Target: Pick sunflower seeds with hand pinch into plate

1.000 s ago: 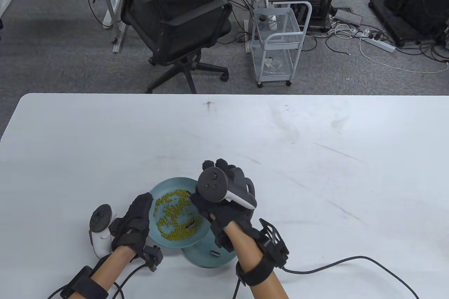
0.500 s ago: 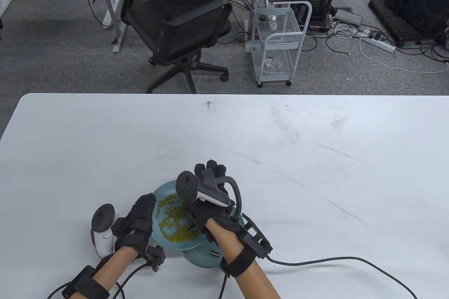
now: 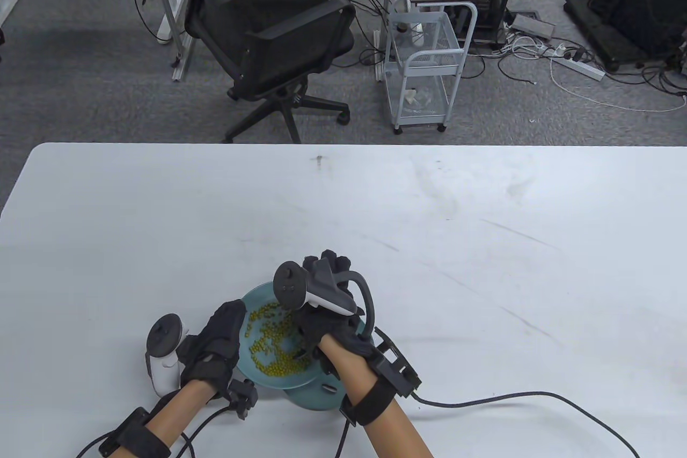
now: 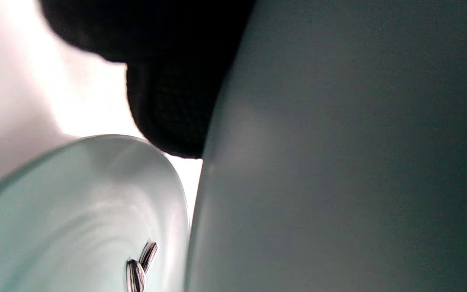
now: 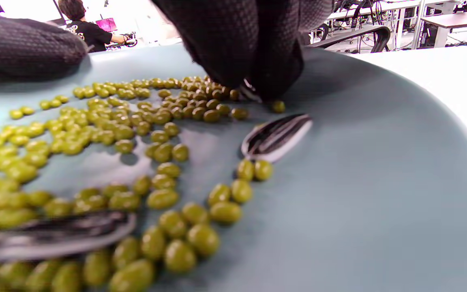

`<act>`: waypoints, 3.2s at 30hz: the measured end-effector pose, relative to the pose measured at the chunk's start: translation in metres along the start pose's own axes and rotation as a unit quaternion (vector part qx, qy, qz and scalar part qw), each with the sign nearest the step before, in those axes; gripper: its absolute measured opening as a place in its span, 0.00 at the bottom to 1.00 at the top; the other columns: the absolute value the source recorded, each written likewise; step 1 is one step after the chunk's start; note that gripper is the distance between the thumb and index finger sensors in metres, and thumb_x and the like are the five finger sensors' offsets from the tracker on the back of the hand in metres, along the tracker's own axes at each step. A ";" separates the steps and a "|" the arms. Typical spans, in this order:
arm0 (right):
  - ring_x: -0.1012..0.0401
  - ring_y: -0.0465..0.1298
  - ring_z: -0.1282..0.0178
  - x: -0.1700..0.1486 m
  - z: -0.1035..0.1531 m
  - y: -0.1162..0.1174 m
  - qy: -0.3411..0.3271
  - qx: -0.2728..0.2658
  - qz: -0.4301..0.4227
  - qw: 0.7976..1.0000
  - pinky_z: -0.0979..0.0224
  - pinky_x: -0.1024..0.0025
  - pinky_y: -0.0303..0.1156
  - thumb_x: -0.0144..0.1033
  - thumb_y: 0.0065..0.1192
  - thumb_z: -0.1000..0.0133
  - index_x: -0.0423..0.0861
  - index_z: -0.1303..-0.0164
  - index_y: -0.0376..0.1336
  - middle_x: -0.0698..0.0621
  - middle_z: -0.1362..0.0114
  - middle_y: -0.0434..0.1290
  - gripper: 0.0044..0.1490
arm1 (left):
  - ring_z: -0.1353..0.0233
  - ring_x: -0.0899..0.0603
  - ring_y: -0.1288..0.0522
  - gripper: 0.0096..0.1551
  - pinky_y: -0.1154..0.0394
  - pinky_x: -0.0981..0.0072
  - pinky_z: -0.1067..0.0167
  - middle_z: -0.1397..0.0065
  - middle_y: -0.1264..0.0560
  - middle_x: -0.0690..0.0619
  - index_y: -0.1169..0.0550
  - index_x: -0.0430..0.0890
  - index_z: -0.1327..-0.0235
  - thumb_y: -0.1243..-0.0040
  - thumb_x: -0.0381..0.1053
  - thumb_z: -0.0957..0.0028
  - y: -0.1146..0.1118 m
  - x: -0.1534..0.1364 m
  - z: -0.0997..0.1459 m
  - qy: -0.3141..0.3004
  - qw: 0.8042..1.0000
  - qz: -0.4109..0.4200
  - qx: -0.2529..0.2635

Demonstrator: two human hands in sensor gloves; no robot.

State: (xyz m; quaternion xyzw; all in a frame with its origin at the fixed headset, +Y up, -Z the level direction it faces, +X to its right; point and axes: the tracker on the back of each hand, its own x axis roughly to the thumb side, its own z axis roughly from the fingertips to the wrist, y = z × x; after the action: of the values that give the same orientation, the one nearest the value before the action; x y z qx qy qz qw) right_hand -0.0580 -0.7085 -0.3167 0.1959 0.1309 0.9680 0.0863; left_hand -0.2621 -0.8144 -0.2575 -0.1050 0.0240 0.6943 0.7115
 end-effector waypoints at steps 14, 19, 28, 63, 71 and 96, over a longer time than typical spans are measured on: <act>0.22 0.42 0.20 0.001 0.000 0.005 -0.001 0.006 0.011 1.000 0.28 0.21 0.36 0.21 0.70 0.39 0.21 0.44 0.72 0.25 0.17 0.51 0.21 | 0.67 0.45 0.13 0.27 0.17 0.67 0.72 0.50 0.19 0.41 0.33 0.39 0.35 0.53 0.59 0.32 0.000 -0.001 -0.001 0.002 1.000 -0.011 0.005; 0.22 0.43 0.20 0.002 -0.002 0.011 -0.009 0.025 0.023 0.999 0.28 0.21 0.37 0.21 0.69 0.39 0.20 0.45 0.72 0.25 0.17 0.51 0.22 | 0.67 0.45 0.13 0.27 0.17 0.66 0.72 0.50 0.19 0.40 0.33 0.39 0.35 0.53 0.59 0.32 0.000 -0.001 0.000 0.000 1.000 -0.030 0.002; 0.23 0.43 0.20 0.004 -0.001 0.012 -0.014 0.023 0.037 0.999 0.27 0.22 0.37 0.20 0.72 0.40 0.20 0.44 0.72 0.25 0.17 0.51 0.22 | 0.67 0.45 0.13 0.27 0.17 0.67 0.72 0.50 0.19 0.41 0.33 0.39 0.35 0.53 0.59 0.32 -0.001 -0.003 0.000 0.011 1.000 -0.019 -0.001; 0.23 0.43 0.19 0.002 0.082 -0.072 -0.066 -0.127 -0.060 0.988 0.26 0.21 0.37 0.25 0.74 0.40 0.25 0.45 0.74 0.26 0.16 0.51 0.21 | 0.65 0.46 0.13 0.26 0.18 0.67 0.71 0.48 0.19 0.43 0.34 0.42 0.33 0.55 0.61 0.31 0.018 0.009 0.001 -0.001 1.000 0.015 0.015; 0.23 0.44 0.19 -0.014 0.108 -0.049 -0.048 -0.118 -0.022 0.992 0.26 0.22 0.38 0.26 0.74 0.39 0.26 0.45 0.74 0.26 0.16 0.51 0.21 | 0.64 0.47 0.13 0.26 0.18 0.67 0.70 0.47 0.20 0.44 0.35 0.43 0.32 0.56 0.61 0.31 0.026 0.009 0.000 0.001 1.000 0.013 0.028; 0.22 0.44 0.21 -0.050 0.069 0.065 -0.023 0.029 -0.063 0.997 0.28 0.22 0.38 0.29 0.73 0.40 0.27 0.46 0.74 0.25 0.17 0.50 0.21 | 0.63 0.47 0.14 0.26 0.18 0.67 0.69 0.46 0.20 0.44 0.36 0.44 0.32 0.56 0.62 0.31 0.028 0.009 -0.001 0.006 0.999 0.013 0.037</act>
State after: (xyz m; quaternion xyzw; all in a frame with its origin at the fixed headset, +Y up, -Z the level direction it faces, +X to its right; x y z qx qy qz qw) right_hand 0.0073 -0.7663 -0.2544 0.2115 0.1686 0.9519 0.1442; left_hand -0.2896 -0.8057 -0.2638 -0.0822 0.0554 0.7013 0.7060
